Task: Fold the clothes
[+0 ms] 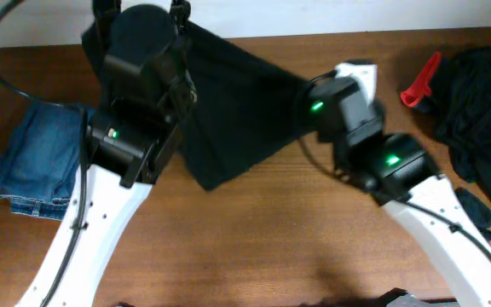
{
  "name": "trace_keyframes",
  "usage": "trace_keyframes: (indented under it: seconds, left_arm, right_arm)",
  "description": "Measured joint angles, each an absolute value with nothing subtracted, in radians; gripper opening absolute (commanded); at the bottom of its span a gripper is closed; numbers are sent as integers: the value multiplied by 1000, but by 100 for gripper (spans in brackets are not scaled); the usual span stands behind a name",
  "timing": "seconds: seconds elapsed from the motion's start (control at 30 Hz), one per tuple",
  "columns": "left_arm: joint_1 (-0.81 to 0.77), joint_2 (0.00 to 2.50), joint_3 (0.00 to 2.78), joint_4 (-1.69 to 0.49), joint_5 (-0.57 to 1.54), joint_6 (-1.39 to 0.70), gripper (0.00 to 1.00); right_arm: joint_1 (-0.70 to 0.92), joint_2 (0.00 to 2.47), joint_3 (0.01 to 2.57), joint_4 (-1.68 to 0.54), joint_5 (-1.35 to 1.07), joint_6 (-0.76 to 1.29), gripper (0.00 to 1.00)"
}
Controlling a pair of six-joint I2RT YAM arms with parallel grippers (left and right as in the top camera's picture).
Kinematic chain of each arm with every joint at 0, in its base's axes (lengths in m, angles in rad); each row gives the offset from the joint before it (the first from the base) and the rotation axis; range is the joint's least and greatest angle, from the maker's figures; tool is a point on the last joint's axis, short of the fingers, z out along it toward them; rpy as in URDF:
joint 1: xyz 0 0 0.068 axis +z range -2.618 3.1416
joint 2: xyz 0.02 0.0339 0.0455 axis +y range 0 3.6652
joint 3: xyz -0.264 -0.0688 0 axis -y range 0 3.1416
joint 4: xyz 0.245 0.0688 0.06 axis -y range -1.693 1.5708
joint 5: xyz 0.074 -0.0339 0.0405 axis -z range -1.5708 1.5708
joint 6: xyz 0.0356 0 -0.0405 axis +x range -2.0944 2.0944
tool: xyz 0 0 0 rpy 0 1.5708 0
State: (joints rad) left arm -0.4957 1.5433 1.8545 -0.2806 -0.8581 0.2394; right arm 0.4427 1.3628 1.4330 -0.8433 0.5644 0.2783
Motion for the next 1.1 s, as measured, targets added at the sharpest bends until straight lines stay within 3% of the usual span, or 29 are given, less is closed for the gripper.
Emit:
trace_keyframes:
  seconds: [0.43,0.83,1.1]
  left_arm:
    - [-421,1672,1855,-434,-657,103,0]
    - [-513,1619,1855,-748,-664,75,0]
    - [-502,1509,1863,-797,-680,15,1]
  right_arm:
    - [161,1364,1432,-631,310,94,4]
    - [153,1295,1426,-749,259,51,4]
    - [151,1188,1428,-719,197,49,4]
